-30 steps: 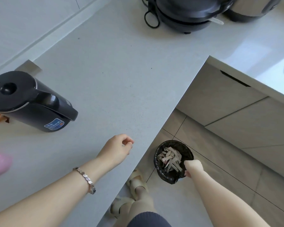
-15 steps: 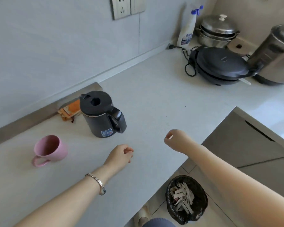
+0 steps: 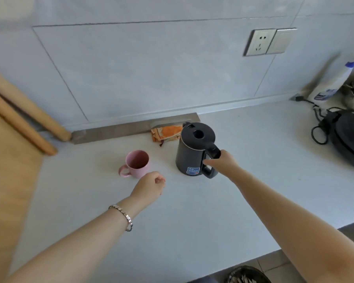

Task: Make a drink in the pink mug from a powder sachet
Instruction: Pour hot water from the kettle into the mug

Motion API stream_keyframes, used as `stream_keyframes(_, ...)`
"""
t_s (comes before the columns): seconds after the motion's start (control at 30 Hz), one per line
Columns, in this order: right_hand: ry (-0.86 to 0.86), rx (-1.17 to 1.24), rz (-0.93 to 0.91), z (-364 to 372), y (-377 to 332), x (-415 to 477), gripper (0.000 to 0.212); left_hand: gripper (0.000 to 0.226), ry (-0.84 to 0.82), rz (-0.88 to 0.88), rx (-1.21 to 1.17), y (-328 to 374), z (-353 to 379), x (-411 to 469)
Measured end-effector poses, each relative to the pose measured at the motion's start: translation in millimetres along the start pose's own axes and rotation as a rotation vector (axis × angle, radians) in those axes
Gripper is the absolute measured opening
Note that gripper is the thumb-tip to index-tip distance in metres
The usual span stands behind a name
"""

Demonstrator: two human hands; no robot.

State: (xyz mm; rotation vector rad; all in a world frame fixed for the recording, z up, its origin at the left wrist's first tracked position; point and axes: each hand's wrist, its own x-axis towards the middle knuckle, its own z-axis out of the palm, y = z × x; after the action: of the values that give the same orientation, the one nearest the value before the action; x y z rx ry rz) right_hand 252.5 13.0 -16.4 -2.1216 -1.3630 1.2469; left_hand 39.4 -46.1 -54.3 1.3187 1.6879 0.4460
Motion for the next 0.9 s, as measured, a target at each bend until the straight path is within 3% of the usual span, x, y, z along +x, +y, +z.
stream_keyframes(0.27,0.297,0.424,-0.009,27.2,-0.3,3.0,0.034,0.015,0.215,-0.027,0.066,-33.3,-33.6,2.0)
stream_keyframes(0.37,0.318,0.477,-0.052,23.8,-2.9,-0.9,0.032,0.033,0.323,-0.01,0.114,-38.5,-44.8,12.9)
stream_keyframes(0.63,0.164,0.117,-0.367,-19.5,-52.8,-9.7,0.021,0.063,0.343,-0.035,0.308,-32.4,-56.6,35.1)
stream_keyframes(0.77,0.062,-0.131,-0.443,-16.6,-81.5,-11.9,0.027,0.066,0.305,-0.032,0.331,-33.9,-57.4,42.6)
stream_keyframes(0.9,0.006,-0.401,-0.451,0.5,-102.2,-10.8,0.01,0.066,0.317,-0.03,0.337,-32.2,-55.5,45.9)
